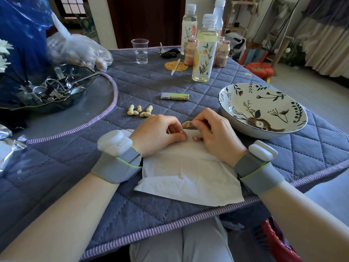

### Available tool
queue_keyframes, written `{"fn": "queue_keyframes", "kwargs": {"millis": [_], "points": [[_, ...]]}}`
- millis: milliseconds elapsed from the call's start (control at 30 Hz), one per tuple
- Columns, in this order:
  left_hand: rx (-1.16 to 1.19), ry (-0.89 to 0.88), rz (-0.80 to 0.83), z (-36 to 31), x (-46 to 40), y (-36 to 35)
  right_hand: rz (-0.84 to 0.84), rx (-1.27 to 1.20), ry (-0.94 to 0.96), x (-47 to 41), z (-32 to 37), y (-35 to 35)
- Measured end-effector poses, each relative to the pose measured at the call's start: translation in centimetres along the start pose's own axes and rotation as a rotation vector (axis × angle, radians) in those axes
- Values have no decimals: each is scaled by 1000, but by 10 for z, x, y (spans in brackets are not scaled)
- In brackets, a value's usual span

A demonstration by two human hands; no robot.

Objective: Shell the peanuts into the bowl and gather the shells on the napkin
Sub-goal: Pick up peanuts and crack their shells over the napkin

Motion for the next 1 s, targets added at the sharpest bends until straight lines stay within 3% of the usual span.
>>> {"fn": "queue_keyframes", "kwargs": {"millis": [300,500,900,1000], "points": [[-330,-163,-33,-21,5,3,-91,-12,-81,1,-6,9],[-198,-171,53,-19,9,-4,-109,-28,-140,2,-9,12],[85,-111,48,-9,8,2,3,-52,-208,18,-7,22],[122,-95,13,-7,9,4,98,-45,-177,25,-1,18]]}}
Point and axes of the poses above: each hand's wrist, its own x-axis away from the middle knuckle, its own y-axis out of the back of the hand, z = x × y, the point moved 8 cm from there along -x, towards the middle knuckle, and after that the axes turned 9 degrees about z, right-handed, at the moved point
